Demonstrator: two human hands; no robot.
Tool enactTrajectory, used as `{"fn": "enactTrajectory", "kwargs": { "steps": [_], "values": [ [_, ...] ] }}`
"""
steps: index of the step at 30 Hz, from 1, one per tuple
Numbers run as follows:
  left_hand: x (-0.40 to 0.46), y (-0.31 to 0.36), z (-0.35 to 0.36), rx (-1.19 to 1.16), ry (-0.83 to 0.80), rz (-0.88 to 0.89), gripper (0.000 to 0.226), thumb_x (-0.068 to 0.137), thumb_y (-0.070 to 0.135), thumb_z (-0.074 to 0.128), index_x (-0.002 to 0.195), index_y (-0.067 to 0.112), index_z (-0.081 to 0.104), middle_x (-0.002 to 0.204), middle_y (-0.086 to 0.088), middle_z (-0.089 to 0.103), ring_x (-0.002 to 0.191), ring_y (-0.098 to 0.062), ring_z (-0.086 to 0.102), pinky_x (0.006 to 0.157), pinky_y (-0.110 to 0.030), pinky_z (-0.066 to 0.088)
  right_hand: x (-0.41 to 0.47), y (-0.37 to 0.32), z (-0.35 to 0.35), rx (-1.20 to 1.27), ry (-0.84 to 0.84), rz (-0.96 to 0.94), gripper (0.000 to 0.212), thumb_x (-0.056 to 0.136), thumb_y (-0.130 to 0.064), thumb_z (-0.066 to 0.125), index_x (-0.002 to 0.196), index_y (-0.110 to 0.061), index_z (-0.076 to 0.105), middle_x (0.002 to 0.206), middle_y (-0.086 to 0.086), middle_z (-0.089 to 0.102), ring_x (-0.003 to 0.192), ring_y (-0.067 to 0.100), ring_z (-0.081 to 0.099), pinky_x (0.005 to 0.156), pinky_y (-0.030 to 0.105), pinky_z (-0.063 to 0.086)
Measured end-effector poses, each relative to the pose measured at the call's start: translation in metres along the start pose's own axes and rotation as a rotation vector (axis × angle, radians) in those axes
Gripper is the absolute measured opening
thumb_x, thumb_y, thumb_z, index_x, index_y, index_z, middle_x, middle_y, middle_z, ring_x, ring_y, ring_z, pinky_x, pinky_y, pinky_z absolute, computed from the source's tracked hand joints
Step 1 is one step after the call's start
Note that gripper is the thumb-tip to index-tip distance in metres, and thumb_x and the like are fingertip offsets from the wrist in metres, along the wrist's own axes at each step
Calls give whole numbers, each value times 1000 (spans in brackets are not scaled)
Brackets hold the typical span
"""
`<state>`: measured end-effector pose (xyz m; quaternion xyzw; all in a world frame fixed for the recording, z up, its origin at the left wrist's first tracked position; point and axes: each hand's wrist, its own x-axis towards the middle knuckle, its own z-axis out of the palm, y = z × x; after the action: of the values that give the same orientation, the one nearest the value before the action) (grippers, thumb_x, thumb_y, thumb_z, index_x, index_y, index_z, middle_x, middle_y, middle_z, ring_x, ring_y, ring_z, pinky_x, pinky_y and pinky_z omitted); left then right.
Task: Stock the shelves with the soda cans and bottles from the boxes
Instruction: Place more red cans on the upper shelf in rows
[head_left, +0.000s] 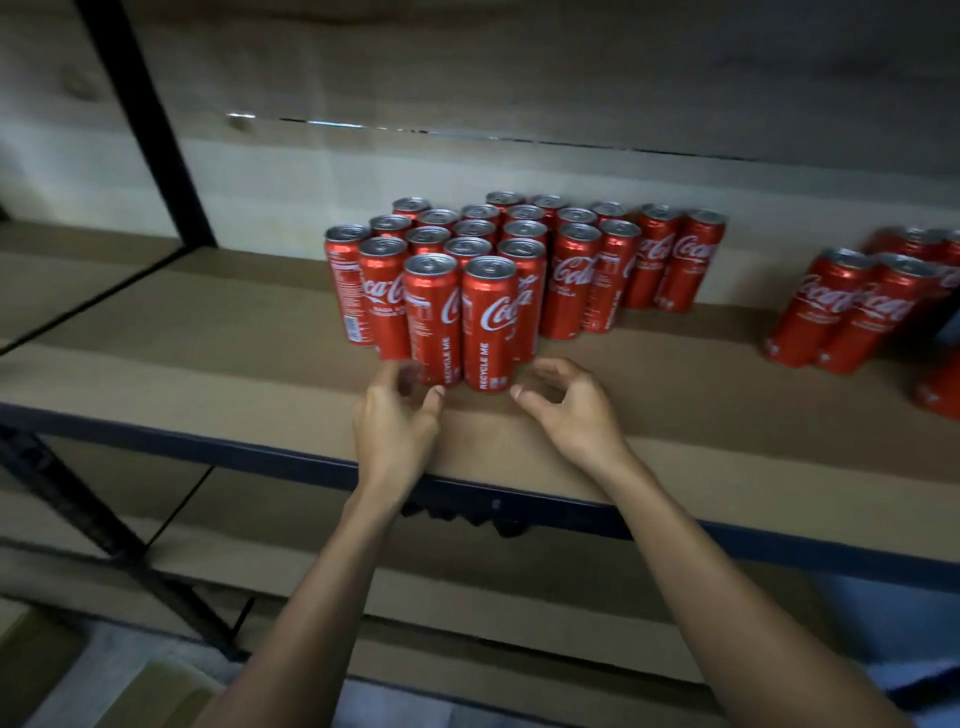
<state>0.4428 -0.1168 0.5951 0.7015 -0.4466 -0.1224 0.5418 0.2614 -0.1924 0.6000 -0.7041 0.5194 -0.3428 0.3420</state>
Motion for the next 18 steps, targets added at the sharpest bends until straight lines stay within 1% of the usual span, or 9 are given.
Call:
{"fn": "enactTrajectory", "kwargs": {
  "steps": [2, 4, 5, 7, 8, 10, 13, 16, 18],
  "values": [
    [7, 4, -5, -28, 4, -37, 39, 81, 25, 77, 112, 21, 55, 103, 8, 62, 94, -10, 59, 86, -31, 49, 4, -7, 12, 81, 6, -14, 55, 81, -37, 77, 128, -16, 57, 125, -6, 62, 115, 8, 57, 100, 27, 44],
    [15, 7, -4, -103, -49, -79, 51, 78, 25, 81, 118, 21, 50, 105, 9, 59, 97, -7, 58, 87, -27, 47, 8, -14, 20, 141, 29, -24, 53, 80, -33, 80, 126, -17, 57, 121, -5, 62, 110, 7, 58, 98, 26, 45],
    [20, 8, -3, -154, -80, -100, 58, 76, 26, 82, 123, 20, 49, 108, 8, 60, 99, -8, 61, 90, -29, 48, 10, -16, 23, 170, 39, -24, 51, 79, -30, 81, 123, -19, 57, 118, -4, 62, 106, 7, 59, 97, 27, 46],
    [30, 6, 1, -232, -126, -136, 68, 74, 26, 84, 131, 18, 47, 115, 2, 65, 103, -14, 65, 95, -37, 52, 13, -20, 27, 214, 43, -18, 50, 79, -25, 82, 122, -19, 56, 114, -4, 63, 98, 5, 60, 95, 27, 49],
    [34, 5, 3, -236, -142, -145, 67, 75, 25, 84, 132, 18, 48, 117, -1, 66, 104, -16, 65, 96, -40, 52, 15, -21, 29, 225, 40, -18, 53, 79, -22, 82, 125, -18, 55, 113, -3, 64, 96, 3, 61, 93, 27, 50],
    [38, 4, 7, -215, -155, -131, 60, 77, 21, 82, 130, 18, 53, 119, -4, 67, 105, -17, 65, 97, -41, 52, 18, -22, 30, 228, 29, -24, 60, 80, -19, 81, 132, -16, 51, 106, -3, 64, 91, 1, 61, 89, 26, 53],
    [42, 0, 11, -174, -153, -113, 57, 78, 20, 80, 129, 18, 56, 115, -3, 68, 103, -18, 65, 96, -41, 52, 21, -22, 29, 208, 4, -26, 60, 78, -19, 82, 130, -15, 52, 96, -6, 61, 83, 3, 61, 80, 22, 54],
    [43, -2, 11, -128, -165, -101, 57, 75, 20, 83, 126, 17, 60, 99, 3, 68, 92, -17, 66, 90, -38, 54, 24, -16, 28, 224, 5, -12, 58, 72, -24, 86, 115, -20, 48, 108, -2, 63, 94, 8, 64, 91, 33, 55],
    [41, 0, 11, -125, -171, -93, 53, 72, 19, 85, 120, 15, 63, 90, 5, 67, 86, -17, 66, 85, -36, 55, 25, -12, 26, 261, -3, -20, 59, 71, -23, 87, 111, -20, 44, 116, 1, 64, 102, 12, 66, 95, 40, 55]
  ]
}}
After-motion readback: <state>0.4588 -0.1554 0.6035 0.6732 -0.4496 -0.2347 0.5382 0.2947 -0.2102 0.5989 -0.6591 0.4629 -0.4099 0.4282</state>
